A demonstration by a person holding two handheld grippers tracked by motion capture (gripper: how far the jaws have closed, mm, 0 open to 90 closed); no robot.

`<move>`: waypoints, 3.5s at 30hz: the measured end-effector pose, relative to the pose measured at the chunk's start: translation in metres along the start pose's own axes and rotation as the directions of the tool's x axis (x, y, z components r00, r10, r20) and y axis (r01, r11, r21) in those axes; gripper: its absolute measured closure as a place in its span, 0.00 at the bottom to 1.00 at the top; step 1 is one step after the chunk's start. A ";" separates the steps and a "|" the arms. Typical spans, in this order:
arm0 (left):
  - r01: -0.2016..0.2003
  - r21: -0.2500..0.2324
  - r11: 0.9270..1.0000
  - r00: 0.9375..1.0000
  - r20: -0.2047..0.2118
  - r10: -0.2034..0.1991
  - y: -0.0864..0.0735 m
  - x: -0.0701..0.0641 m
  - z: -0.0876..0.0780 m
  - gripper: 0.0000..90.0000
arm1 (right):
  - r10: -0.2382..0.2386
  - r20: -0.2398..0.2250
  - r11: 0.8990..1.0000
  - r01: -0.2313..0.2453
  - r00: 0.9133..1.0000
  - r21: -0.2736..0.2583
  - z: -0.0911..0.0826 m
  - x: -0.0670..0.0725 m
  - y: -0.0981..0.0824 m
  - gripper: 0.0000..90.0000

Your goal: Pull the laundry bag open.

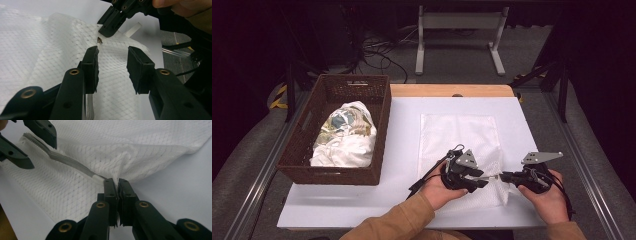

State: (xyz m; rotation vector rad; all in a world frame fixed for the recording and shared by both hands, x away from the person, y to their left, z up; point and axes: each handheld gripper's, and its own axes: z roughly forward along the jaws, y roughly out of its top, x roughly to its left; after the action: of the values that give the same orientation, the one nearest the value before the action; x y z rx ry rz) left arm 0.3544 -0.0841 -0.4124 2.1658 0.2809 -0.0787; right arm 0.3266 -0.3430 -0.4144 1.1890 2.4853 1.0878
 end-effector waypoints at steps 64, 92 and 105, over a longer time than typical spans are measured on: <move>0.014 0.097 0.995 1.000 -0.015 -0.013 0.000 0.006 0.041 0.96 | -0.075 -0.103 0.996 0.068 0.992 -0.062 -0.005 0.007 0.000 0.96; 0.023 0.119 0.993 0.999 -0.025 -0.020 0.000 0.005 0.030 0.96 | -0.069 -0.075 0.996 0.064 0.995 -0.066 -0.010 0.003 -0.002 0.96; 0.044 0.120 0.992 0.999 -0.023 -0.042 -0.004 0.008 0.024 0.96 | -0.063 -0.050 0.996 0.060 0.997 -0.067 -0.012 0.000 -0.003 0.96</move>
State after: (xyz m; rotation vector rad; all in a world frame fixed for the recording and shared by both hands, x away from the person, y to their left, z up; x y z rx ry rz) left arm 0.3629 -0.0999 -0.4305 2.2815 0.3424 -0.1000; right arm 0.3192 -0.3507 -0.4082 1.0726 2.4859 1.1887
